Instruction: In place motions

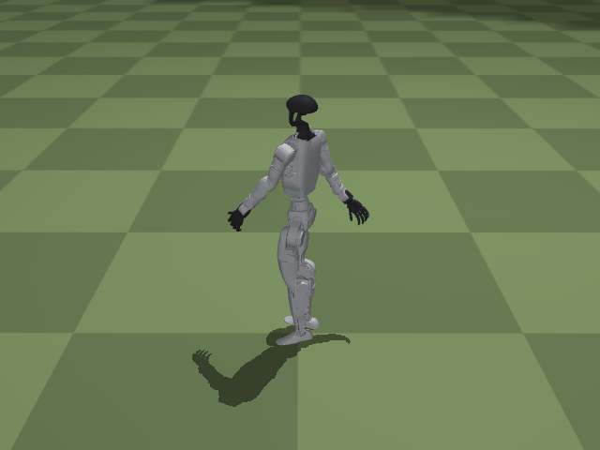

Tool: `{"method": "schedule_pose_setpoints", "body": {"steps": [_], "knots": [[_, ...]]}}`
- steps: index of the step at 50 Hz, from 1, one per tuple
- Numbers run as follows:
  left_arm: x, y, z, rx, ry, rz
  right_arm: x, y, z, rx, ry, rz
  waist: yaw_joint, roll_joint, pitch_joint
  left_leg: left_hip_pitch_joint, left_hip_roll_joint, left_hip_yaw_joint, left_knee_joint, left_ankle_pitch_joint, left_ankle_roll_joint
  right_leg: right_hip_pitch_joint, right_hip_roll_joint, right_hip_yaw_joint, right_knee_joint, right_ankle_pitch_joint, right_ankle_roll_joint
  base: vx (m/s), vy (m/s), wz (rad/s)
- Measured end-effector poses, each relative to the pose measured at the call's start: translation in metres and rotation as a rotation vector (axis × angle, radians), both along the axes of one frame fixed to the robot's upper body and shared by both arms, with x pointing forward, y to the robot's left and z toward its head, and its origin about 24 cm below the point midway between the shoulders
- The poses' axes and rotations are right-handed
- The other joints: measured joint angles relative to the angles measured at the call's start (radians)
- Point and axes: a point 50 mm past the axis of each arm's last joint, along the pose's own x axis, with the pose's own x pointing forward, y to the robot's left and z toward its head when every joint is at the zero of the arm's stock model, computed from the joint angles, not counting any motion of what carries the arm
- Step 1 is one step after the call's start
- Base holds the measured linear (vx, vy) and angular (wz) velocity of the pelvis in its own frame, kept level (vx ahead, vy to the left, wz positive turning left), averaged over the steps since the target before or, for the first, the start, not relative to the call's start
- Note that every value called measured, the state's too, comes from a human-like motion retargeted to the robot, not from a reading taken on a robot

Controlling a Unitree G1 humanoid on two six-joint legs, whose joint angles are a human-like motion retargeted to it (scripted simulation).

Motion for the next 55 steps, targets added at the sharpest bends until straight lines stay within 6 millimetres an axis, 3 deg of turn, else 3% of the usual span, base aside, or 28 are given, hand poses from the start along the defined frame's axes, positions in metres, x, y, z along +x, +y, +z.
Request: {"method": "schedule_pose_setpoints", "body": {"steps": [3,7,10,14,18,23,27,30,33,38,43,45,46,48,50,55], "knots": [[-0.015,-0.001,-0.009,-0.002,0.061,-0.014,0.006,0.008,-0.005,0.009,-0.018,-0.024,0.006,0.006,0.002,-0.002,-0.002,-0.005,0.000,0.001,0.001,0.001,-0.002,-0.005,-0.001,-0.001,-0.001,0.00,0.00,0.00],[-0.064,-0.001,-0.033,0.005,0.249,-0.022,0.036,0.026,-0.022,0.094,-0.108,0.021,0.023,0.014,0.003,-0.009,-0.008,-0.029,0.003,0.005,0.005,0.008,-0.008,-0.028,-0.003,-0.006,-0.001,-0.01,0.04,0.30],[-0.120,0.001,-0.051,0.019,0.451,-0.005,0.073,0.040,-0.037,0.180,-0.207,0.105,0.041,0.018,0.002,-0.015,-0.015,-0.055,0.006,0.009,0.009,0.016,-0.016,-0.053,-0.003,-0.013,0.000,0.00,0.05,0.44],[-0.213,0.007,-0.060,0.046,0.734,0.090,0.146,0.060,-0.053,0.306,-0.398,0.279,0.021,0.018,0.006,-0.024,-0.034,-0.128,0.009,0.018,0.015,0.022,-0.032,-0.121,-0.001,-0.019,0.000,0.01,0.03,0.79],[-0.305,0.016,-0.051,0.030,0.960,0.264,0.232,0.087,-0.054,0.411,-0.654,0.413,0.086,0.013,0.011,-0.012,-0.035,-0.104,0.009,0.014,0.010,0.033,-0.028,-0.080,-0.001,-0.027,0.000,0.01,0.04,-0.17],[-0.403,0.026,-0.017,-0.009,1.173,0.545,0.324,0.124,-0.029,0.516,-0.990,0.473,0.098,0.012,0.024,-0.005,-0.036,-0.119,0.011,0.015,0.008,0.043,-0.026,-0.086,0.000,-0.030,-0.001,0.00,0.00,0.04],[-0.448,0.024,0.008,-0.011,1.288,0.698,0.366,0.147,-0.006,0.589,-1.158,0.514,0.093,0.009,0.027,-0.007,-0.035,-0.135,0.014,0.017,0.006,0.045,-0.025,-0.088,0.001,-0.034,0.001,0.00,0.00,0.15],[-0.460,0.021,0.015,-0.009,1.329,0.745,0.381,0.155,0.005,0.622,-1.223,0.561,0.090,0.003,0.028,-0.005,-0.035,-0.137,0.013,0.017,0.005,0.045,-0.024,-0.086,0.002,-0.034,0.000,0.00,0.00,0.00],[-0.451,0.008,0.008,-0.045,1.312,0.779,0.379,0.157,0.004,0.625,-1.229,0.621,0.086,-0.003,0.027,-0.002,-0.033,-0.128,0.012,0.015,0.003,0.041,-0.023,-0.078,0.003,-0.031,0.000,0.00,-0.01,-0.07],[-0.403,-0.015,-0.021,-0.126,1.187,0.823,0.345,0.148,-0.017,0.607,-1.086,0.695,0.069,-0.010,0.019,0.005,-0.027,-0.100,0.007,0.010,0.001,0.032,-0.017,-0.057,0.004,-0.023,0.000,0.01,-0.03,-0.29],[-0.304,-0.018,-0.054,-0.106,0.951,0.676,0.258,0.107,-0.050,0.531,-0.713,0.660,0.051,-0.015,0.006,0.013,-0.018,-0.060,-0.001,0.006,0.000,0.021,-0.008,-0.036,0.002,-0.010,0.000,0.01,-0.05,-0.64],[-0.260,-0.009,-0.060,-0.096,0.839,0.573,0.218,0.088,-0.055,0.490,-0.538,0.622,0.214,-0.013,0.013,0.045,-0.051,0.131,-0.050,-0.006,0.043,0.009,0.049,0.137,0.009,0.019,-0.012,0.01,-0.05,-2.52],[-0.237,-0.005,-0.062,-0.084,0.778,0.497,0.197,0.076,-0.055,0.462,-0.455,0.581,0.121,-0.013,0.010,0.037,-0.035,0.041,-0.032,-0.003,0.024,0.016,0.025,0.049,0.003,0.007,-0.007,0.00,-0.03,0.70],[-0.188,0.003,-0.061,-0.069,0.640,0.371,0.157,0.056,-0.052,0.415,-0.300,0.507,0.017,-0.016,0.004,0.025,-0.012,-0.044,-0.009,-0.003,-0.002,0.019,0.000,-0.037,-0.001,-0.005,0.001,-0.01,-0.02,2.08],[-0.142,0.008,-0.055,-0.063,0.505,0.290,0.122,0.038,-0.044,0.366,-0.182,0.432,0.025,-0.013,0.005,0.025,-0.015,-0.009,-0.016,-0.002,0.010,0.016,0.012,-0.009,0.000,-0.001,-0.001,0.00,-0.03,-0.44],[-0.053,0.014,-0.027,-0.059,0.226,0.194,0.054,0.006,-0.022,0.177,-0.067,0.215,-0.005,-0.008,-0.001,0.025,-0.011,0.006,-0.016,-0.009,0.006,0.006,0.014,0.004,-0.001,0.002,-0.001,0.00,-0.01,-0.23]]}}
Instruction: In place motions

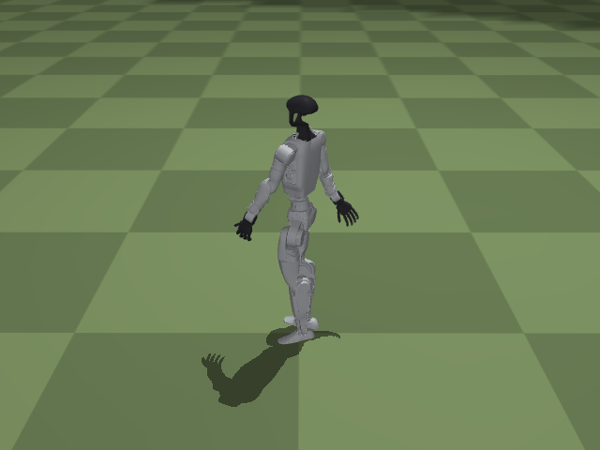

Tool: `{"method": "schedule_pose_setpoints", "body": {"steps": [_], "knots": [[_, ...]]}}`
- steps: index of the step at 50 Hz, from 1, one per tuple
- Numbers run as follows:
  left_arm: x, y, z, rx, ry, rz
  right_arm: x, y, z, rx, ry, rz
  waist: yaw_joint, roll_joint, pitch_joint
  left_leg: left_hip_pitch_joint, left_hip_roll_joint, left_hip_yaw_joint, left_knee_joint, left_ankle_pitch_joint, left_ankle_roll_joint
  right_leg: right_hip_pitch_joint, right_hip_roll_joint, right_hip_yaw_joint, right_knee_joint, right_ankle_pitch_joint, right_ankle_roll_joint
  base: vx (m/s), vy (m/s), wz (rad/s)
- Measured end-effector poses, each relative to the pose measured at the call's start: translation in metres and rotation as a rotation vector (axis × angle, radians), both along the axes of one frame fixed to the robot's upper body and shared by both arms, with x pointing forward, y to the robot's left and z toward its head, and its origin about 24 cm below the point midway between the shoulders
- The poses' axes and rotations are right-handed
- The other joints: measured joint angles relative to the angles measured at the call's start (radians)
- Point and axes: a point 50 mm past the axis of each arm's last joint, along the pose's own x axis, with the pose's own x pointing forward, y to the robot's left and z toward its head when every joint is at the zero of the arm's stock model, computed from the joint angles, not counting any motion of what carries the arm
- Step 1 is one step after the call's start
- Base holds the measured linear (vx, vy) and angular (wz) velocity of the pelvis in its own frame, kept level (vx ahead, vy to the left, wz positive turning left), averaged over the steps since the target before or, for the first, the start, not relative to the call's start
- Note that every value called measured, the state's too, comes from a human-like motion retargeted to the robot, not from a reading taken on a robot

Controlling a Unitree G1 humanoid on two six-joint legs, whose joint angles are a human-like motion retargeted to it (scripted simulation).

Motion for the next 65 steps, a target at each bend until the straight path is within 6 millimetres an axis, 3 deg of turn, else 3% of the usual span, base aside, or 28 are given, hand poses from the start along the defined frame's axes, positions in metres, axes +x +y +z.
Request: {"method": "schedule_pose_setpoints", "body": {"steps": [3,7,10,13,15,18,20,22,23,25,30,34,38,42,45,48,50,53,57,60,65], "knots": [[0.032,0.000,0.016,0.012,-0.116,-0.014,-0.027,-0.009,0.011,-0.112,0.014,-0.134,-0.001,0.003,0.001,0.001,-0.001,0.012,-0.001,-0.003,-0.001,-0.005,0.001,0.011,0.001,0.003,-0.003,0.00,0.01,-0.14],[0.049,-0.004,0.025,0.017,-0.188,-0.043,-0.047,-0.009,0.020,-0.209,0.039,-0.263,0.005,0.007,0.003,0.001,-0.005,0.013,-0.001,-0.005,0.000,-0.006,-0.002,0.012,0.000,0.003,-0.005,0.00,0.00,0.00],[0.042,-0.009,0.021,0.019,-0.171,-0.099,-0.047,-0.002,0.018,-0.212,0.040,-0.291,0.018,0.012,0.004,-0.002,-0.009,0.001,0.001,-0.004,0.003,-0.002,-0.006,0.000,0.000,0.000,-0.006,0.00,0.03,0.16],[0.016,-0.009,0.007,0.036,-0.075,-0.177,-0.032,0.010,0.007,-0.140,0.004,-0.251,0.034,0.015,0.002,-0.010,-0.016,-0.023,0.003,0.000,0.007,0.003,-0.014,-0.023,-0.001,-0.006,-0.006,0.00,0.05,0.39],[-0.011,-0.008,-0.006,0.051,0.026,-0.220,-0.014,0.020,-0.002,-0.073,-0.039,-0.199,0.047,0.017,0.001,-0.015,-0.021,-0.042,0.005,0.003,0.010,0.008,-0.020,-0.041,-0.002,-0.011,-0.006,-0.01,0.05,0.49],[-0.069,-0.002,-0.023,0.074,0.232,-0.245,0.026,0.036,-0.017,0.043,-0.123,-0.100,0.067,0.017,-0.003,-0.023,-0.030,-0.072,0.007,0.009,0.015,0.015,-0.029,-0.071,-0.002,-0.019,-0.005,0.00,0.06,0.88],[-0.114,0.000,-0.029,0.085,0.390,-0.232,0.059,0.048,-0.025,0.127,-0.188,-0.029,-0.076,0.023,0.006,-0.047,-0.058,-0.247,0.017,0.030,0.032,0.018,-0.058,-0.246,-0.008,-0.015,-0.007,0.01,0.05,4.49],[-0.163,0.000,-0.031,0.086,0.547,-0.182,0.097,0.055,-0.030,0.191,-0.240,0.087,-0.304,0.026,0.014,-0.085,-0.118,-0.499,0.043,0.061,0.050,0.043,-0.043,-0.496,-0.058,-0.021,-0.045,0.01,0.03,4.76],[-0.190,0.001,-0.031,0.075,0.621,-0.127,0.118,0.057,-0.030,0.220,-0.252,0.195,-0.243,0.021,0.013,-0.077,-0.108,-0.439,0.039,0.053,0.047,0.048,-0.046,-0.424,-0.050,-0.026,-0.035,0.00,0.02,-1.85],[-0.242,0.002,-0.025,0.041,0.752,-0.011,0.166,0.065,-0.028,0.298,-0.324,0.423,0.084,0.012,0.002,-0.033,-0.045,-0.124,0.013,0.018,0.019,0.055,-0.032,-0.092,-0.017,-0.044,-0.001,-0.02,0.02,-5.90],[-0.345,0.008,0.008,-0.048,0.970,0.242,0.263,0.101,-0.010,0.365,-0.708,0.633,0.037,0.010,0.012,-0.035,-0.056,-0.184,0.020,0.021,0.020,0.045,-0.038,-0.146,-0.011,-0.039,-0.008,0.00,0.01,0.04],[-0.399,0.003,0.037,-0.049,1.108,0.376,0.304,0.138,0.010,0.480,-0.961,0.530,0.037,0.013,0.015,-0.027,-0.047,-0.170,0.018,0.018,0.015,0.044,-0.036,-0.130,-0.008,-0.037,-0.003,0.00,0.00,-0.13],[-0.420,-0.002,0.051,-0.045,1.190,0.422,0.316,0.165,0.022,0.613,-1.080,0.374,0.030,0.012,0.014,-0.022,-0.040,-0.157,0.016,0.015,0.011,0.040,-0.033,-0.116,-0.007,-0.034,-0.001,0.00,-0.02,-0.14],[-0.401,-0.006,0.037,-0.057,1.135,0.371,0.304,0.171,0.017,0.665,-1.072,0.325,0.020,0.007,0.010,-0.017,-0.033,-0.137,0.013,0.012,0.008,0.034,-0.030,-0.099,-0.006,-0.029,0.001,0.01,-0.04,-0.25],[-0.364,-0.007,0.015,-0.044,1.024,0.308,0.280,0.157,0.002,0.617,-0.984,0.375,0.010,0.003,0.003,-0.015,-0.028,-0.121,0.011,0.011,0.007,0.030,-0.027,-0.088,-0.007,-0.024,0.003,0.00,-0.04,-0.26],[-0.302,-0.001,-0.012,0.076,0.821,0.247,0.242,0.130,-0.017,0.511,-0.818,0.437,0.003,0.001,-0.001,-0.014,-0.024,-0.108,0.007,0.011,0.007,0.027,-0.024,-0.081,-0.009,-0.019,0.005,-0.01,-0.04,-0.23],[-0.253,0.003,-0.025,0.166,0.675,0.209,0.208,0.107,-0.028,0.430,-0.665,0.455,-0.002,0.000,-0.004,-0.013,-0.020,-0.101,0.005,0.012,0.008,0.028,-0.022,-0.078,-0.011,-0.017,0.006,-0.01,-0.02,-0.20],[-0.175,0.004,-0.033,0.152,0.473,0.143,0.148,0.070,-0.034,0.307,-0.403,0.409,-0.008,0.002,-0.005,-0.014,-0.015,-0.090,0.004,0.011,0.009,0.027,-0.020,-0.074,-0.011,-0.015,0.010,-0.02,-0.01,-0.20],[-0.082,-0.009,-0.027,0.001,0.220,0.081,0.071,0.034,-0.024,0.193,-0.147,0.222,-0.018,0.003,-0.006,-0.019,-0.009,-0.079,0.005,0.010,0.010,0.024,-0.019,-0.073,-0.013,-0.012,0.015,0.00,0.00,-0.05],[-0.015,-0.018,-0.008,-0.087,0.020,0.017,0.026,0.016,-0.013,0.105,-0.086,0.031,-0.027,0.008,-0.008,-0.026,-0.008,-0.071,0.003,0.010,0.011,0.017,-0.017,-0.065,-0.014,-0.011,0.016,0.00,0.00,0.00],[0.051,-0.024,0.025,-0.057,-0.239,-0.042,-0.024,0.001,0.005,-0.077,-0.078,-0.236,-0.036,0.011,-0.006,-0.028,-0.008,-0.057,0.006,0.005,0.010,0.014,-0.020,-0.051,-0.015,-0.010,0.020,0.00,0.00,0.00]]}}
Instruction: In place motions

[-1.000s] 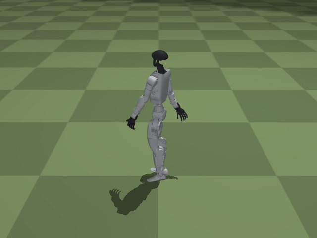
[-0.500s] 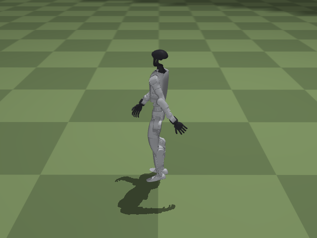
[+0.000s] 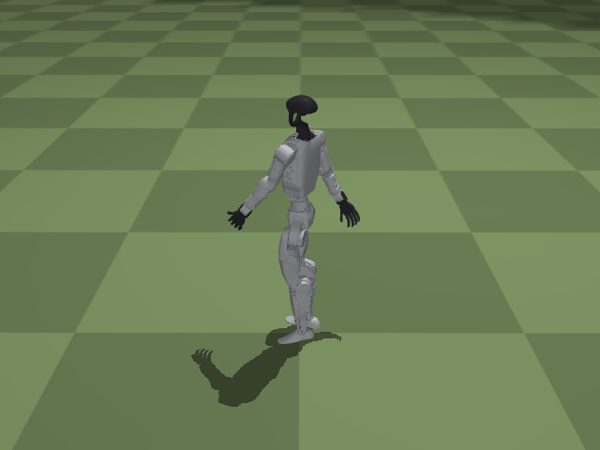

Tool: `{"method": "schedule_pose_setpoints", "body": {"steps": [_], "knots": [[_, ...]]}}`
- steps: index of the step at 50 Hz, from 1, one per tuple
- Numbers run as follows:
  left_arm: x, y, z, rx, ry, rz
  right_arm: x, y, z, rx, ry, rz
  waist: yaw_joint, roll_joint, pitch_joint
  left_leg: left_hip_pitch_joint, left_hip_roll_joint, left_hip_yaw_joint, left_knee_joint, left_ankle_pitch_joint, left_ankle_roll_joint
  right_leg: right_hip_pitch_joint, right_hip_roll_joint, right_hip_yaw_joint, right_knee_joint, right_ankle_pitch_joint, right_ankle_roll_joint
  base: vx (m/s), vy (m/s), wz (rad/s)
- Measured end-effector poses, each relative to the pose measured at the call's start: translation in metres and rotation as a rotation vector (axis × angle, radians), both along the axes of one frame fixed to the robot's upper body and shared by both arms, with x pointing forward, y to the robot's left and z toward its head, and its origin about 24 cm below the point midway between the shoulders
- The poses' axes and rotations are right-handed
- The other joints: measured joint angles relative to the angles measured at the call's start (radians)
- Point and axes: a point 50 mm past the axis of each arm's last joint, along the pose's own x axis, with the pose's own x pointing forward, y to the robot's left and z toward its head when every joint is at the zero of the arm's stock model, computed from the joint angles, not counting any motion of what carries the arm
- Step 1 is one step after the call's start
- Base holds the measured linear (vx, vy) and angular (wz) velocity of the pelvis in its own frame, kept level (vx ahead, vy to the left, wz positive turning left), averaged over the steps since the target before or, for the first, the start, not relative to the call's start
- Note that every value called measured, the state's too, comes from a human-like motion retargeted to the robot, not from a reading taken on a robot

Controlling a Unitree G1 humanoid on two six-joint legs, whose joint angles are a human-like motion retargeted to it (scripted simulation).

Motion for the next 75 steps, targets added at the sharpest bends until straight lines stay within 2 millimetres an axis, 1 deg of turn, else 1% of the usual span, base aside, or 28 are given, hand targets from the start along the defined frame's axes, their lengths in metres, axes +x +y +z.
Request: {"method": "schedule_pose_setpoints", "body": {"steps": [2,5,8,10,13,17,21,25,28,30,32,34,36,38,40,43,47,49,52,55,57,60,62,65,67,69,72,75], "knots": [[0.012,-0.003,0.008,0.012,-0.068,-0.015,-0.013,-0.002,0.006,-0.061,0.018,-0.080,0.002,0.003,0.001,0.001,-0.001,0.004,0.000,-0.001,0.000,-0.001,-0.001,0.004,0.000,0.001,0.000,0.00,0.00,0.00],[0.016,-0.007,0.012,0.019,-0.115,-0.042,-0.023,-0.002,0.011,-0.110,0.053,-0.143,0.008,0.008,0.003,0.002,-0.001,0.006,-0.001,-0.002,0.000,0.000,-0.002,0.006,0.000,0.000,0.002,0.00,0.00,0.00],[-0.002,-0.010,0.000,0.033,-0.065,-0.088,-0.017,0.005,0.006,-0.096,0.054,-0.108,0.016,0.016,0.004,-0.001,-0.003,-0.004,-0.001,0.000,0.002,0.004,-0.005,-0.003,-0.002,-0.002,0.004,0.00,0.01,0.07],[-0.024,-0.009,-0.013,0.051,0.015,-0.115,-0.004,0.012,-0.001,-0.055,0.026,-0.044,0.021,0.020,0.003,-0.003,-0.005,-0.015,-0.001,0.002,0.003,0.007,-0.008,-0.014,-0.003,-0.005,0.005,0.00,0.03,0.27],[-0.077,-0.002,-0.038,0.092,0.216,-0.139,0.030,0.026,-0.016,0.038,-0.056,0.100,0.031,0.023,0.001,-0.006,-0.009,-0.031,-0.001,0.005,0.005,0.012,-0.012,-0.029,-0.004,-0.008,0.008,0.00,0.03,0.26],[-0.176,0.008,-0.058,0.149,0.587,-0.081,0.094,0.048,-0.035,0.172,-0.223,0.313,0.055,0.026,-0.002,-0.003,-0.014,-0.037,-0.002,0.005,0.004,0.016,-0.017,-0.034,-0.005,-0.008,0.010,0.00,0.01,0.05],[-0.280,0.015,-0.055,0.142,0.909,0.106,0.180,0.077,-0.040,0.307,-0.470,0.498,0.065,0.029,0.005,0.002,-0.015,-0.038,-0.003,0.005,0.001,0.015,-0.021,-0.035,-0.002,-0.009,0.011,0.00,0.00,0.00],[-0.362,0.024,-0.034,0.045,1.095,0.256,0.257,0.115,-0.024,0.435,-0.763,0.594,0.069,0.035,0.003,0.000,-0.011,-0.043,-0.004,0.006,-0.003,0.009,-0.021,-0.034,0.002,-0.011,0.015,0.00,0.00,0.00],[-0.409,0.032,-0.012,-0.013,1.216,0.320,0.299,0.140,-0.005,0.499,-0.954,0.611,0.068,0.034,0.004,0.000,-0.009,-0.052,-0.003,0.008,-0.006,0.009,-0.021,-0.033,0.003,-0.013,0.015,0.00,0.00,0.06],[-0.433,0.033,0.002,-0.041,1.283,0.361,0.319,0.152,0.007,0.523,-1.047,0.615,0.070,0.031,0.007,0.000,-0.007,-0.058,0.000,0.008,-0.007,0.013,-0.021,-0.034,0.004,-0.014,0.017,0.00,0.00,0.00],[-0.447,0.034,0.011,-0.063,1.330,0.407,0.332,0.160,0.015,0.540,-1.100,0.621,0.068,0.027,0.010,0.001,-0.006,-0.063,0.002,0.009,-0.008,0.016,-0.022,-0.036,0.004,-0.016,0.017,0.00,0.00,0.00],[-0.454,0.035,0.016,-0.067,1.355,0.446,0.338,0.163,0.019,0.550,-1.122,0.638,0.067,0.022,0.012,0.002,-0.006,-0.065,0.003,0.009,-0.009,0.019,-0.022,-0.037,0.004,-0.016,0.018,0.00,0.00,0.00],[-0.452,0.035,0.015,-0.057,1.354,0.466,0.338,0.163,0.019,0.552,-1.115,0.665,0.065,0.018,0.011,0.004,-0.005,-0.065,0.003,0.010,-0.009,0.020,-0.023,-0.037,0.004,-0.016,0.018,0.00,0.00,0.00],[-0.443,0.035,0.009,-0.043,1.330,0.460,0.331,0.159,0.014,0.541,-1.081,0.696,0.062,0.016,0.008,0.005,-0.005,-0.064,0.002,0.010,-0.010,0.020,-0.023,-0.036,0.004,-0.015,0.019,0.00,0.00,0.00],[-0.426,0.033,-0.002,-0.034,1.286,0.432,0.318,0.151,0.005,0.518,-1.017,0.725,0.057,0.015,0.005,0.005,-0.003,-0.061,0.002,0.009,-0.010,0.019,-0.023,-0.035,0.004,-0.014,0.020,0.00,0.00,0.00],[-0.384,0.027,-0.023,-0.039,1.195,0.352,0.284,0.130,-0.015,0.459,-0.858,0.738,0.054,0.014,0.001,0.007,0.000,-0.053,0.001,0.009,-0.009,0.019,-0.022,-0.032,0.004,-0.012,0.021,0.00,0.00,0.00],[-0.303,0.019,-0.047,-0.085,1.030,0.214,0.214,0.092,-0.036,0.371,-0.547,0.663,0.048,0.006,-0.001,0.007,0.003,-0.050,0.004,0.008,-0.007,0.025,-0.023,-0.039,0.002,-0.011,0.023,0.00,0.00,0.00],[-0.253,0.020,-0.053,-0.090,0.909,0.136,0.172,0.072,-0.039,0.328,-0.376,0.590,0.044,0.002,0.000,0.006,0.004,-0.053,0.005,0.009,-0.005,0.029,-0.023,-0.045,0.001,-0.011,0.024,0.00,0.00,0.00],[-0.171,0.019,-0.054,-0.083,0.670,0.031,0.113,0.046,-0.033,0.267,-0.156,0.466,0.039,-0.002,-0.001,0.002,0.006,-0.054,0.006,0.011,-0.002,0.031,-0.023,-0.048,0.000,-0.012,0.027,0.00,0.00,0.00],[-0.093,0.011,-0.040,-0.076,0.405,-0.041,0.063,0.026,-0.022,0.199,-0.016,0.352,0.030,-0.001,-0.008,-0.003,0.006,-0.049,0.005,0.011,0.000,0.029,-0.021,-0.043,-0.003,-0.011,0.027,0.00,0.00,0.00],[-0.048,0.005,-0.024,-0.066,0.242,-0.069,0.038,0.015,-0.014,0.141,0.033,0.283,0.025,0.001,-0.013,-0.007,0.006,-0.044,0.005,0.010,0.001,0.024,-0.021,-0.038,-0.004,-0.010,0.028,0.00,0.00,0.00],[0.002,-0.002,0.002,-0.044,0.037,-0.091,0.009,0.003,-0.002,0.044,0.077,0.192,0.022,0.004,-0.017,-0.011,0.005,-0.033,0.006,0.008,0.001,0.018,-0.024,-0.027,-0.004,-0.007,0.029,0.00,0.00,-0.06],[0.023,-0.005,0.017,-0.025,-0.059,-0.105,-0.004,-0.002,0.004,-0.010,0.097,0.136,0.023,0.006,-0.016,-0.011,0.003,-0.030,0.007,0.007,0.001,0.016,-0.027,-0.023,-0.003,-0.007,0.030,0.00,0.00,0.00],[0.037,-0.008,0.029,0.002,-0.138,-0.131,-0.014,-0.005,0.009,-0.059,0.121,0.068,0.029,0.013,-0.012,-0.011,0.001,-0.028,0.007,0.006,0.002,0.015,-0.031,-0.021,0.000,-0.008,0.032,0.00,0.00,0.00],[0.034,-0.007,0.026,0.024,-0.135,-0.148,-0.012,-0.004,0.008,-0.066,0.117,0.053,0.031,0.020,-0.012,-0.011,0.000,-0.030,0.007,0.006,0.004,0.015,-0.032,-0.023,0.000,-0.009,0.033,0.00,0.03,0.03],[0.022,-0.006,0.017,0.043,-0.090,-0.168,-0.004,0.000,0.004,-0.055,0.091,0.063,0.034,0.027,-0.012,-0.012,-0.001,-0.034,0.007,0.006,0.005,0.016,-0.033,-0.026,0.000,-0.010,0.034,0.00,0.05,0.08],[-0.016,-0.002,-0.008,0.058,0.056,-0.200,0.021,0.010,-0.008,-0.009,0.011,0.115,0.041,0.035,-0.013,-0.014,-0.003,-0.041,0.007,0.007,0.007,0.018,-0.035,-0.033,0.000,-0.012,0.036,0.00,0.00,0.00],[-0.078,0.006,-0.037,0.062,0.298,-0.215,0.060,0.025,-0.022,0.067,-0.096,0.215,0.051,0.038,-0.015,-0.013,-0.005,-0.045,0.006,0.008,0.007,0.019,-0.037,-0.037,0.001,-0.013,0.037,0.00,0.00,0.00]]}}
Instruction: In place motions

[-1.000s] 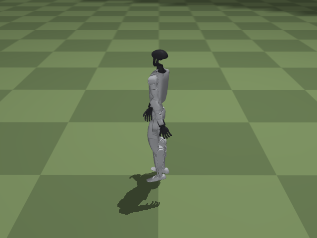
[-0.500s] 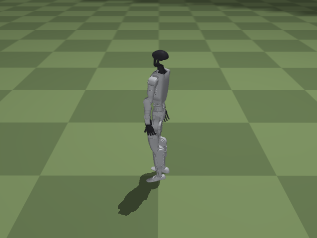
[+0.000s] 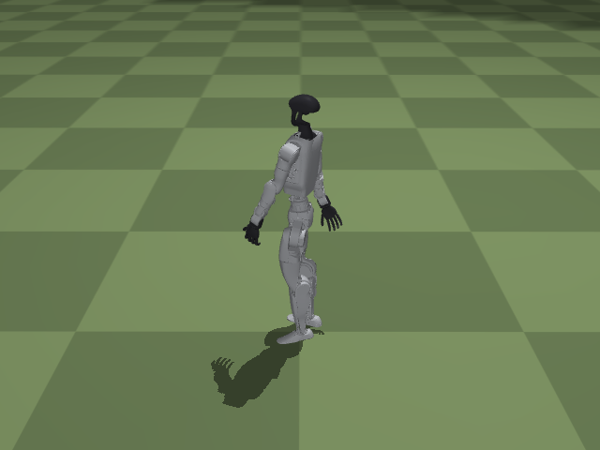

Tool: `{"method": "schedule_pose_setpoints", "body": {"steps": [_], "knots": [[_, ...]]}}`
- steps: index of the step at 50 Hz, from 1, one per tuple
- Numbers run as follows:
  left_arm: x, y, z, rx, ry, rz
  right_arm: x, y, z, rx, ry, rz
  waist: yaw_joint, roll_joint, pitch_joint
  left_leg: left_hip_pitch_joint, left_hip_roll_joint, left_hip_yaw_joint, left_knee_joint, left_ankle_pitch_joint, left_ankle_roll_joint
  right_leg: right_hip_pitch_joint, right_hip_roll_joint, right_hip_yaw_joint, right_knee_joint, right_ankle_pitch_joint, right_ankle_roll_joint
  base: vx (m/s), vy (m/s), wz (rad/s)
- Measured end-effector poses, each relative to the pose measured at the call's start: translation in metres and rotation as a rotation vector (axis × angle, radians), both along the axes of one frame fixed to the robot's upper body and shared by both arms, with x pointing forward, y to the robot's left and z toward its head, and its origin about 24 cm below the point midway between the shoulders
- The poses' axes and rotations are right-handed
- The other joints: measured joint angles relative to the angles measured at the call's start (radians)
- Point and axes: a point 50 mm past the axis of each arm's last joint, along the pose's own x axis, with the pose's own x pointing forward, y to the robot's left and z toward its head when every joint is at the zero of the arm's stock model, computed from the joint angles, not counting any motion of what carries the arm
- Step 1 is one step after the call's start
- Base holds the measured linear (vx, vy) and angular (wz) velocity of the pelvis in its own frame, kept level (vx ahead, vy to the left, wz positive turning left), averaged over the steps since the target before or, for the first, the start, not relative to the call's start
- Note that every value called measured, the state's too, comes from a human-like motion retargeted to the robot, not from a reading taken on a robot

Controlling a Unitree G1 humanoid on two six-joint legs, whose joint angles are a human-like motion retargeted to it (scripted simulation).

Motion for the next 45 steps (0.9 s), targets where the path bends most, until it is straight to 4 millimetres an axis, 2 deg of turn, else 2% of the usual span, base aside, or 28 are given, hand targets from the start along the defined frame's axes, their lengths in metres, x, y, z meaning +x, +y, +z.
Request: {"method": "schedule_pose_setpoints", "body": {"steps": [2,5,7,8,10,12,15,17,20,22,25,28,31,32,33,34,35,36,37,38,40,42,45], "knots": [[-0.055,0.005,-0.014,0.027,0.208,0.021,0.032,0.013,-0.009,0.069,-0.085,0.096,0.006,0.003,0.001,0.001,0.000,-0.002,0.000,0.001,0.000,0.001,-0.001,-0.002,0.001,0.000,0.000,0.00,0.00,0.00],[-0.146,0.006,-0.020,0.075,0.530,0.101,0.091,0.039,-0.017,0.194,-0.239,0.244,0.007,0.008,0.009,0.001,0.001,-0.006,-0.002,0.002,-0.001,0.000,-0.001,-0.006,0.003,-0.001,0.001,0.00,0.00,0.00],[-0.203,0.007,-0.015,0.100,0.694,0.181,0.132,0.060,-0.017,0.287,-0.366,0.325,-0.016,0.010,0.010,-0.003,0.005,-0.027,0.001,0.002,-0.008,-0.003,-0.007,-0.025,0.005,-0.004,0.003,0.00,-0.02,0.81],[-0.227,0.008,-0.011,0.105,0.749,0.215,0.152,0.070,-0.014,0.333,-0.434,0.355,-0.068,0.011,0.006,-0.009,0.012,-0.080,0.013,-0.003,-0.026,-0.003,-0.022,-0.073,0.005,-0.011,0.008,0.00,-0.01,0.93],[-0.271,0.009,0.000,0.094,0.829,0.287,0.186,0.094,-0.007,0.426,-0.563,0.417,-0.006,0.014,0.015,-0.011,0.009,-0.010,0.003,0.006,-0.005,-0.012,-0.001,0.001,0.010,-0.004,0.003,0.03,-0.01,-0.73],[-0.307,0.013,0.013,0.065,0.893,0.325,0.213,0.112,0.004,0.501,-0.680,0.440,-0.003,0.013,0.018,-0.005,0.011,-0.013,0.002,0.004,-0.010,-0.013,-0.001,0.004,0.010,-0.004,0.004,0.01,0.00,-0.41],[-0.350,0.016,0.035,0.066,0.998,0.383,0.242,0.130,0.019,0.574,-0.815,0.450,0.005,0.008,0.026,0.000,0.011,-0.020,0.005,0.004,-0.012,-0.006,-0.004,0.003,0.010,-0.005,0.004,0.00,0.01,0.06],[-0.368,0.018,0.046,0.093,1.055,0.427,0.254,0.135,0.026,0.592,-0.865,0.449,0.010,0.002,0.033,0.002,0.009,-0.028,0.006,0.005,-0.013,0.000,-0.006,-0.003,0.010,-0.006,0.004,0.00,0.00,0.10],[-0.380,0.017,0.054,0.111,1.108,0.499,0.258,0.134,0.028,0.590,-0.873,0.465,0.011,-0.005,0.037,0.002,0.006,-0.043,0.008,0.008,-0.011,0.009,-0.008,-0.012,0.008,-0.010,0.005,0.01,0.00,0.25],[-0.374,0.015,0.050,0.095,1.094,0.528,0.251,0.127,0.024,0.565,-0.833,0.485,0.011,-0.008,0.035,0.000,0.004,-0.051,0.008,0.011,-0.010,0.012,-0.010,-0.020,0.006,-0.011,0.005,0.02,0.00,0.23],[-0.350,0.013,0.036,0.060,1.019,0.530,0.229,0.110,0.011,0.499,-0.726,0.510,0.012,-0.012,0.030,-0.003,0.001,-0.059,0.008,0.012,-0.007,0.016,-0.012,-0.030,0.002,-0.010,0.006,0.00,0.00,0.00],[-0.308,0.011,0.014,0.041,0.901,0.495,0.193,0.085,-0.004,0.407,-0.561,0.501,0.017,-0.018,0.029,-0.003,-0.001,-0.062,0.009,0.014,-0.005,0.022,-0.015,-0.038,0.000,-0.009,0.008,0.00,0.00,0.00],[-0.254,0.004,-0.007,0.021,0.748,0.472,0.143,0.058,-0.014,0.316,-0.339,0.446,0.024,-0.027,0.030,-0.002,-0.004,-0.063,0.011,0.014,-0.002,0.033,-0.016,-0.043,-0.008,-0.007,0.011,0.00,0.00,-0.31],[-0.233,0.001,-0.012,0.012,0.693,0.475,0.126,0.050,-0.015,0.289,-0.265,0.422,0.080,-0.030,0.033,0.008,-0.015,-0.008,-0.001,0.009,0.011,0.029,-0.003,0.009,-0.008,0.002,0.008,0.01,-0.01,-3.65],[-0.213,-0.002,-0.017,0.003,0.638,0.485,0.109,0.042,-0.015,0.267,-0.195,0.402,0.238,-0.032,0.039,0.035,-0.045,0.154,-0.037,-0.006,0.047,0.011,0.034,0.166,-0.003,0.026,-0.004,0.01,0.01,-4.72],[-0.195,-0.004,-0.020,0.001,0.597,0.472,0.091,0.035,-0.015,0.247,-0.133,0.372,0.306,-0.032,0.039,0.050,-0.063,0.218,-0.049,-0.023,0.064,0.003,0.051,0.229,-0.002,0.037,-0.009,0.01,0.02,-4.09],[-0.178,-0.005,-0.022,0.005,0.562,0.448,0.072,0.027,-0.013,0.228,-0.075,0.338,0.329,-0.031,0.036,0.057,-0.075,0.234,-0.049,-0.040,0.071,0.001,0.057,0.244,-0.001,0.040,-0.010,-0.01,0.06,-2.47],[-0.160,-0.004,-0.023,0.019,0.533,0.396,0.058,0.019,-0.011,0.207,-0.035,0.304,0.401,-0.041,0.033,0.058,-0.042,0.300,-0.048,-0.024,0.041,-0.022,0.055,0.308,0.028,0.033,-0.003,-0.03,0.09,-0.86],[-0.143,-0.004,-0.023,0.033,0.496,0.334,0.044,0.013,-0.009,0.188,-0.006,0.263,0.380,-0.040,0.028,0.045,-0.005,0.267,-0.029,-0.013,0.009,-0.029,0.032,0.277,0.049,0.013,0.016,-0.05,0.09,3.15],[-0.125,-0.003,-0.022,0.043,0.446,0.253,0.030,0.009,-0.007,0.171,0.002,0.203,0.175,-0.019,0.016,0.007,0.040,0.039,0.024,-0.014,-0.027,-0.002,-0.035,0.059,0.052,-0.029,0.057,-0.04,0.06,6.16],[-0.093,-0.004,-0.021,0.035,0.352,0.147,0.005,0.001,-0.002,0.120,0.046,0.131,-0.002,-0.034,0.027,-0.018,-0.022,-0.126,0.028,0.011,0.008,0.005,-0.058,-0.112,0.020,0.003,0.026,0.01,0.03,4.43],[-0.070,-0.002,-0.017,0.029,0.285,0.073,-0.011,-0.006,0.004,0.091,0.090,0.091,0.038,-0.024,0.027,-0.014,-0.015,-0.068,0.017,0.008,0.020,-0.006,-0.049,-0.051,0.035,-0.002,0.036,0.02,0.02,-0.36],[-0.041,0.000,-0.011,0.004,0.181,-0.030,-0.027,-0.015,0.011,0.038,0.132,0.040,-0.006,-0.019,0.021,-0.022,-0.016,-0.080,0.017,0.005,0.022,-0.013,-0.047,-0.063,0.032,0.001,0.033,0.01,0.04,-0.02]]}}
